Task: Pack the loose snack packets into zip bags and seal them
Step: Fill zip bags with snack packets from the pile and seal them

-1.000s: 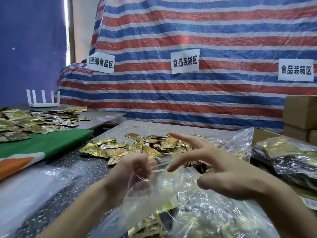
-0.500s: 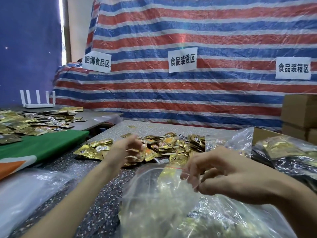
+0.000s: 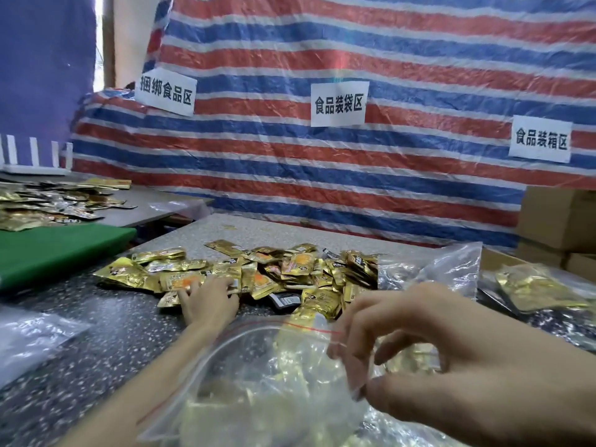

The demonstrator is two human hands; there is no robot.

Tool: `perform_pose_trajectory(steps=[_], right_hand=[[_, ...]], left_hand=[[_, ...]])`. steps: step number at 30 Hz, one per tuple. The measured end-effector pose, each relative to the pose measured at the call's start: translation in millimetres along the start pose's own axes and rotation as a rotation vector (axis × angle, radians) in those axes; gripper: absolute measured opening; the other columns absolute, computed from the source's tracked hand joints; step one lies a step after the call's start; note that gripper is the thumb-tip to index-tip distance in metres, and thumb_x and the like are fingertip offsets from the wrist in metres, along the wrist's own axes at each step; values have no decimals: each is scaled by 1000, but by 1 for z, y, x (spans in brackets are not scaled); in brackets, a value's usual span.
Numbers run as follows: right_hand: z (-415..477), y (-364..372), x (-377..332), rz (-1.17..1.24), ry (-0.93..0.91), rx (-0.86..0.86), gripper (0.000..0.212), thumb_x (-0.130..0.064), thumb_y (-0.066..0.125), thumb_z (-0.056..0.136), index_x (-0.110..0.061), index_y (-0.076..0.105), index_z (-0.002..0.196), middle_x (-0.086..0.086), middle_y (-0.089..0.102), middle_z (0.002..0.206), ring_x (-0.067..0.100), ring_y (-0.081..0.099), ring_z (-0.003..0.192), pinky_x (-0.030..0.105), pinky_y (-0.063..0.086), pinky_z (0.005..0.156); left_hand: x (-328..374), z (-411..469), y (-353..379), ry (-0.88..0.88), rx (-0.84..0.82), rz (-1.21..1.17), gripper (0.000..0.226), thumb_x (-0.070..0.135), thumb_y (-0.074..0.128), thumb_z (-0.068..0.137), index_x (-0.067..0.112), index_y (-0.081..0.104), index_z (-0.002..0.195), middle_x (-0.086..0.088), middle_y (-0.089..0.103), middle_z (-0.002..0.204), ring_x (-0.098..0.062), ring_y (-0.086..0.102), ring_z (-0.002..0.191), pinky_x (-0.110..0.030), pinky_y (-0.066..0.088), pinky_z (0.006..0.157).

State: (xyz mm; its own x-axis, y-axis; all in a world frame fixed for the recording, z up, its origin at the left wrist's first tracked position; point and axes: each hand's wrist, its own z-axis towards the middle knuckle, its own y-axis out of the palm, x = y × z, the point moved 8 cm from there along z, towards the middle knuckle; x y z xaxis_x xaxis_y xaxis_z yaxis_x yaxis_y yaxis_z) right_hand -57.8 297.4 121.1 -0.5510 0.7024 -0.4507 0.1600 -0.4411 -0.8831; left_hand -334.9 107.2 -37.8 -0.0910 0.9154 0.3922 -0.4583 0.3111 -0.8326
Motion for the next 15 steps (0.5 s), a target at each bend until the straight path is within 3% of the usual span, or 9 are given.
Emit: perform_pose_trajectory(steps=[2,4,5,7,9,11,13,15], right_hand=[[-1,-1,0,-4,3,6,19,-33,59,67,-38,73,81,-24,68,99,-5,61,103,22,51,85],[-2,0,1,1,27,-19,18,-35,58,69,-36,72,81,-23,68,99,-4,61,103,23,51,87],[-3,0,3,0,40,-27,18,-35,58,70,-35,72,81,-22,68,99,-3,61,103,25,52,88],[-4,1,6,4,74,-37,16,-36,59,73,-35,72,82,-19,68,100,1,64,100,30,54,89],[-5,2,10,4,108,-54,13,-35,61,77,-34,72,83,-16,68,99,5,66,97,34,56,89],[-6,2,13,-4,140,-61,9,-31,63,82,-33,71,84,-13,69,98,5,66,96,36,56,90],[-7,2,14,-8,158,-58,9,-30,63,84,-32,71,83,-12,70,96,5,66,94,38,57,90],[-7,2,13,-10,164,-48,9,-30,62,83,-32,71,84,-12,70,96,5,66,93,38,57,89]], left_hand=[[1,-1,-5,-37,37,-156,32,40,61,94,42,64,125,9,65,125,-22,49,124,-52,23,112],[1,-3,-14,-78,45,-357,24,40,59,97,38,68,119,9,70,102,-23,59,105,-50,37,105],[0,-4,-20,-100,56,-430,23,39,57,99,32,69,116,10,66,87,-20,61,87,-42,46,89],[-4,-1,-32,-142,82,-498,22,34,52,102,20,68,109,9,58,72,-15,54,65,-30,40,63],[-10,3,-44,-184,63,-572,18,25,52,102,15,66,99,-1,62,75,-16,55,61,-28,39,53],[-15,8,-51,-253,-11,-777,14,12,52,100,10,66,97,-13,68,93,-22,62,68,-29,53,51],[-16,6,-54,-345,-144,-1019,21,1,53,98,4,63,115,-19,63,115,-31,67,81,-40,62,66],[-15,2,-62,-369,-202,-1056,27,-5,58,94,-1,61,120,-19,62,116,-34,67,85,-48,62,72]])
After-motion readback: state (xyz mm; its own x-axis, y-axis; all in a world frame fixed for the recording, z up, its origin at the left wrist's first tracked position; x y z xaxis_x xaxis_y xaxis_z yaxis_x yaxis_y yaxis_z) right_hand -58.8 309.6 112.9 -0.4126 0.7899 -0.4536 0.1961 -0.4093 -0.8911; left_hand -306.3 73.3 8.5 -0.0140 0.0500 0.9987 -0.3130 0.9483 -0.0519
